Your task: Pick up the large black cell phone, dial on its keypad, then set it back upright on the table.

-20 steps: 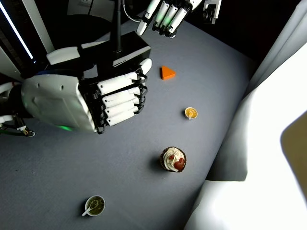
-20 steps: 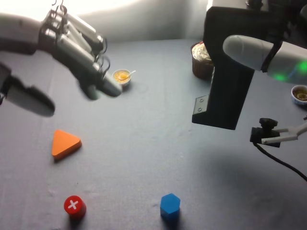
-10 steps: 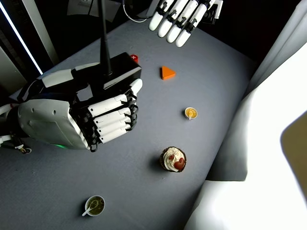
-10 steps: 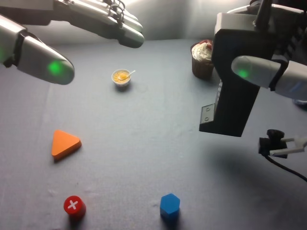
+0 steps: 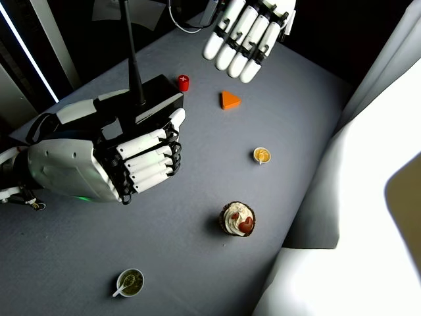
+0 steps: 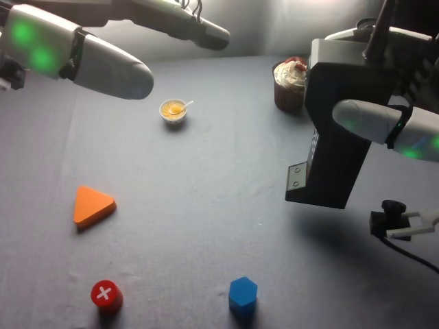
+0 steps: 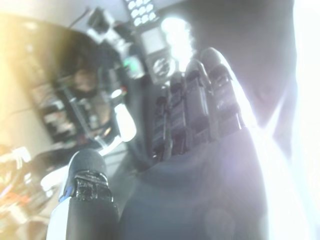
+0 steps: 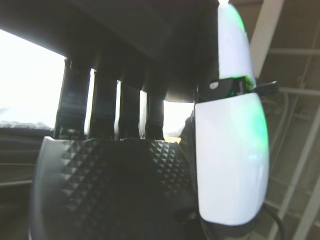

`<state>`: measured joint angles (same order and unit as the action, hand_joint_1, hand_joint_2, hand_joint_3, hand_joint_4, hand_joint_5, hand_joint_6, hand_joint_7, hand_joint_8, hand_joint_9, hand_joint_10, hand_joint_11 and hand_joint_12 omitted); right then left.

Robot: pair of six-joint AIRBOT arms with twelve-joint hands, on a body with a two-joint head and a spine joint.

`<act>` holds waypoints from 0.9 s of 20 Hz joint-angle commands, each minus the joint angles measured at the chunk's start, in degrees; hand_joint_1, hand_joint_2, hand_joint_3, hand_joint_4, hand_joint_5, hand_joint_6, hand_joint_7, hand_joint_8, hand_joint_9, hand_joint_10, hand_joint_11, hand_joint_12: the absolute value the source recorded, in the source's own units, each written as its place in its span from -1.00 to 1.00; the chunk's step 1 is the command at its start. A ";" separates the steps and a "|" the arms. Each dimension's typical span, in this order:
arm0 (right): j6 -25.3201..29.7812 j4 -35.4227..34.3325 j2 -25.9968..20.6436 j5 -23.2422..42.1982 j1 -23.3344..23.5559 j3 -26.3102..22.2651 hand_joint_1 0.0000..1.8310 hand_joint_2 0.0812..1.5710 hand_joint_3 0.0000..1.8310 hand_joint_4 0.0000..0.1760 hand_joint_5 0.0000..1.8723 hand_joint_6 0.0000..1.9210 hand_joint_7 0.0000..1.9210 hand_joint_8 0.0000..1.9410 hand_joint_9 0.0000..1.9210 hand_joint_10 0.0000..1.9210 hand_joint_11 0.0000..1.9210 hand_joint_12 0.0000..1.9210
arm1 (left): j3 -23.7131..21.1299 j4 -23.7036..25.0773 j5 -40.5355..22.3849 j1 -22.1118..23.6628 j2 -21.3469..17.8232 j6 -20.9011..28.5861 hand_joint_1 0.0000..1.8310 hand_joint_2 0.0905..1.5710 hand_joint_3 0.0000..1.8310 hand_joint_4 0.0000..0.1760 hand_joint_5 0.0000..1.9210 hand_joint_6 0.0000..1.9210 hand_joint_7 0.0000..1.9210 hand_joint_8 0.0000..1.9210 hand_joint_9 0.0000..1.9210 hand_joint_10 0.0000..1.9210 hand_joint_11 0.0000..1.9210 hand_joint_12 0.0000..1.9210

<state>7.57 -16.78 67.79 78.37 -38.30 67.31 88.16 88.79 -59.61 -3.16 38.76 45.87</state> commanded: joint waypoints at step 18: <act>0.82 1.51 4.91 7.87 0.03 6.21 0.49 0.46 -1.00 -1.00 -0.05 0.02 -0.20 0.36 -0.12 0.46 -0.13 0.43 | 0.04 -2.64 4.81 -0.43 -0.79 8.11 -1.00 0.50 -1.00 -1.00 -0.78 -1.00 -0.68 -1.00 -0.75 -1.00 -1.00 -0.45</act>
<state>7.38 -15.53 73.23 77.76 -38.35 73.12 87.94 91.20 -54.50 -4.95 38.41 52.95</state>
